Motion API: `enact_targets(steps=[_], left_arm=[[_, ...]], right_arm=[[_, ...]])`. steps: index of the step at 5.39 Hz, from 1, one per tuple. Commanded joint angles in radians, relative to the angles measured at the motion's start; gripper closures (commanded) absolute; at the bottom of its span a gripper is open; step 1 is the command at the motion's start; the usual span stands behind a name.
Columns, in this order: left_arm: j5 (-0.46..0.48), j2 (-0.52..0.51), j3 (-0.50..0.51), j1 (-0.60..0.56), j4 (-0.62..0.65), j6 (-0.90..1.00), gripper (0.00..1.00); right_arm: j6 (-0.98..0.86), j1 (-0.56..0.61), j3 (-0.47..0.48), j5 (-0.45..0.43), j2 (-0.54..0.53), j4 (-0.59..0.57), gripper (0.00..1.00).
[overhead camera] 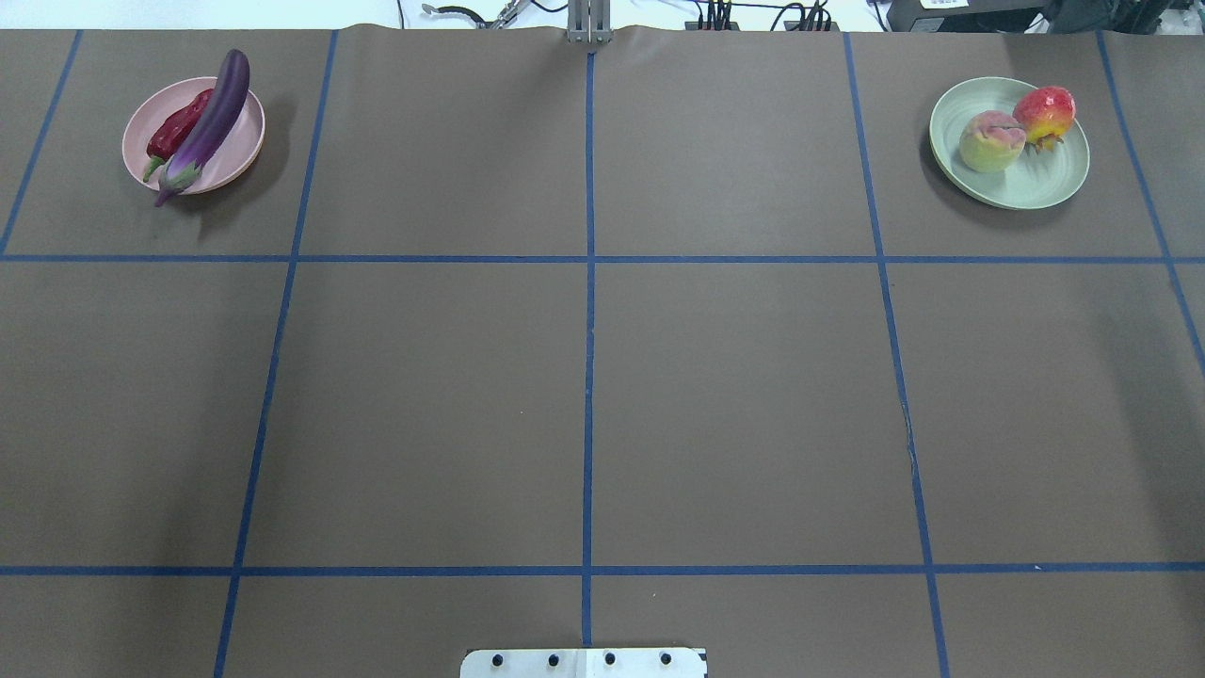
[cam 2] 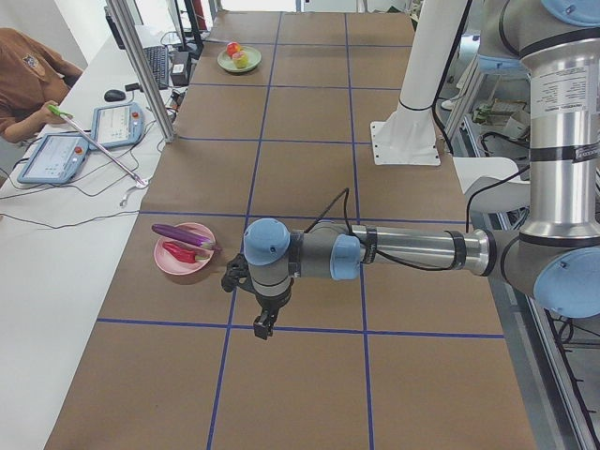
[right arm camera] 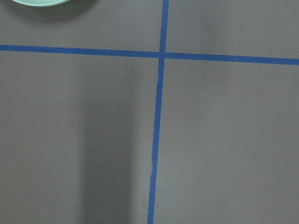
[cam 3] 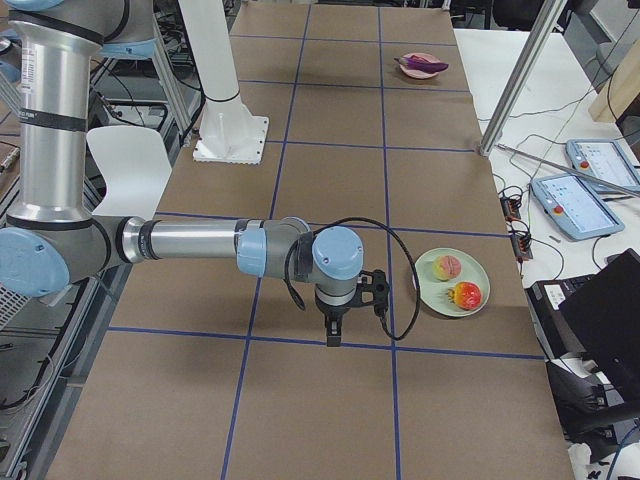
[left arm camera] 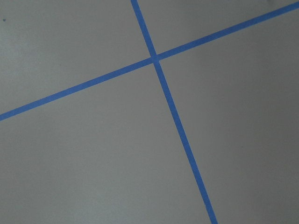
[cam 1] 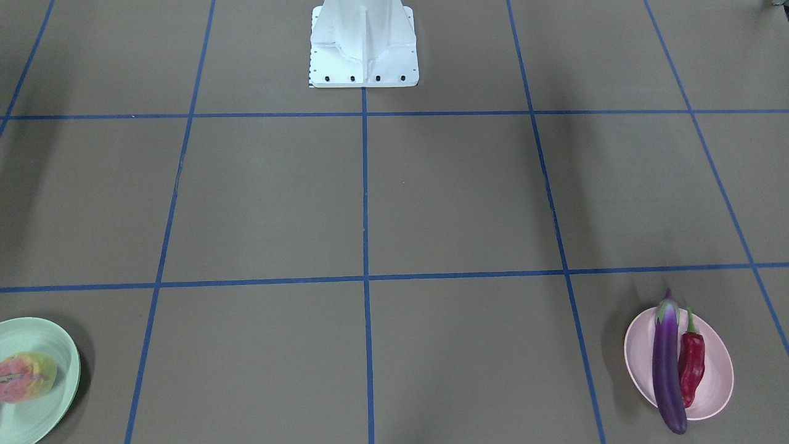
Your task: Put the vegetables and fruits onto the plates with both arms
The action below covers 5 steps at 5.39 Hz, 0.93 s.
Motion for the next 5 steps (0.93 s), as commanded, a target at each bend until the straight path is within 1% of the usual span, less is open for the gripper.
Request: enact_targets(steps=[1, 5], left_arm=[[0.000, -0.001, 0.000, 0.000, 0.000, 0.000, 0.00], [0.004, -0.014, 0.000, 0.002, 0.000, 0.000, 0.00]], right_arm=[[0.002, 0.000, -0.002, 0.003, -0.001, 0.003, 0.00], [0.005, 0.000, 0.000, 0.003, 0.001, 0.004, 0.00]])
